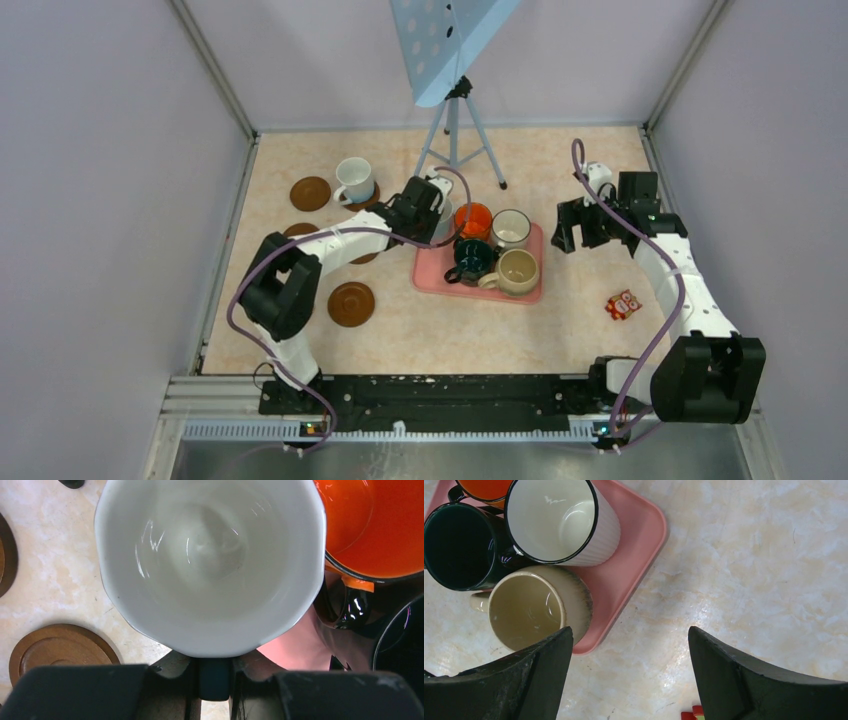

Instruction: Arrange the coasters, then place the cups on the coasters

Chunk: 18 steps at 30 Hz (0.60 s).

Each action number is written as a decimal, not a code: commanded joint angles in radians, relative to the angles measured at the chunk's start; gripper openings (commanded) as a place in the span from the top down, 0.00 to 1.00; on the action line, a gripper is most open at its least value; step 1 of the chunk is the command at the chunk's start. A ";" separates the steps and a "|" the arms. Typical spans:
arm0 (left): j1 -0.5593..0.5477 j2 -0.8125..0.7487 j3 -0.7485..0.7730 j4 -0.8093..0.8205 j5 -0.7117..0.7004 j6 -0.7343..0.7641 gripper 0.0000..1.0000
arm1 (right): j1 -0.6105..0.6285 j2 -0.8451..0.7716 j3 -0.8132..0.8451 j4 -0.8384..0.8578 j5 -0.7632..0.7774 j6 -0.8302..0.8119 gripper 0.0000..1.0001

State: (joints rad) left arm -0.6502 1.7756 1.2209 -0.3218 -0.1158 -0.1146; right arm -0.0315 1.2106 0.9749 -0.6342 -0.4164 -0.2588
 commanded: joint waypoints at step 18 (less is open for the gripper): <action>0.485 -0.447 -0.059 -0.006 0.577 0.207 1.00 | -0.006 0.002 -0.008 0.025 -0.034 -0.040 0.16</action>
State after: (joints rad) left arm -0.2497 1.4059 1.1099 -0.3798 0.2783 0.0551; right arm -0.0315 1.2114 0.9684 -0.6350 -0.4213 -0.2802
